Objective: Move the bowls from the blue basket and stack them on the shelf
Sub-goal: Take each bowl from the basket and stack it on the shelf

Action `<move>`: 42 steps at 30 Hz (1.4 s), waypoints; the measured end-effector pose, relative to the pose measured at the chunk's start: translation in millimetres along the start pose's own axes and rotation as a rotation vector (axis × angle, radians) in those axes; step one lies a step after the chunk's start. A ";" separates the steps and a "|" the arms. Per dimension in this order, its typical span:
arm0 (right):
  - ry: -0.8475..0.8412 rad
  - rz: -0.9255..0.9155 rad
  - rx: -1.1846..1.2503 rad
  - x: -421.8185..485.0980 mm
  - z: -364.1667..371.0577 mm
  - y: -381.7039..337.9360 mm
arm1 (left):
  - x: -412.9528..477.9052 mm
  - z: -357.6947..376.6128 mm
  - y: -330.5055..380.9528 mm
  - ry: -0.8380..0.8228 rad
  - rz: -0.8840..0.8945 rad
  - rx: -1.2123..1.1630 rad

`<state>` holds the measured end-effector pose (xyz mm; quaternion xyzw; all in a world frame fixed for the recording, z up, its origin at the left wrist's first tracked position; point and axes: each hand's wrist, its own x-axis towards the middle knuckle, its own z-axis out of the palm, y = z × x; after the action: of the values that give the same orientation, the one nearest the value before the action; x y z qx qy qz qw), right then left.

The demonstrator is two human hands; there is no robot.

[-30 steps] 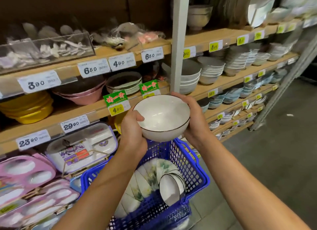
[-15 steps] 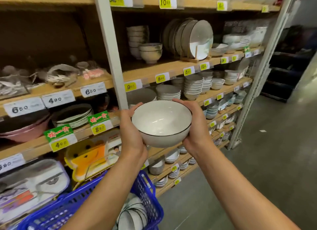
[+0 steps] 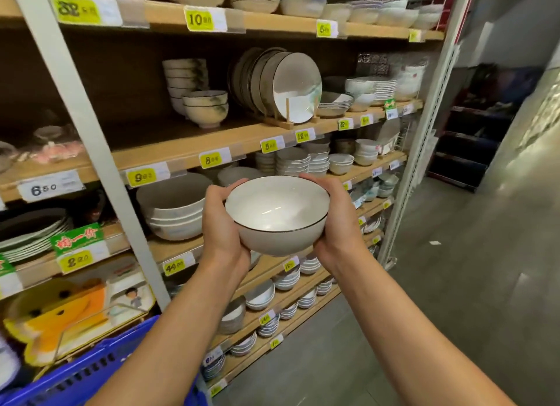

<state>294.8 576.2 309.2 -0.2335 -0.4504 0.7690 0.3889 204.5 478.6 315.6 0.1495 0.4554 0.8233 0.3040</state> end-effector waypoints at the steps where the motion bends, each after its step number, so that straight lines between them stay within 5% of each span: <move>1: 0.006 -0.004 0.001 6.1 -3.0 -2.0 | 5.0 5.1 -1.8 -0.008 0.000 0.006; 22: -0.027 0.031 -0.015 233.5 69.9 6.3 | 229.9 14.8 26.9 0.185 0.023 0.038; 42: -0.313 0.175 -0.027 400.7 117.9 25.5 | 365.5 14.3 38.3 0.419 0.200 0.118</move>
<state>-34.6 832.5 340.6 -0.1544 -0.4939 0.8206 0.2425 -83.6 705.4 344.3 0.0374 0.5388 0.8343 0.1108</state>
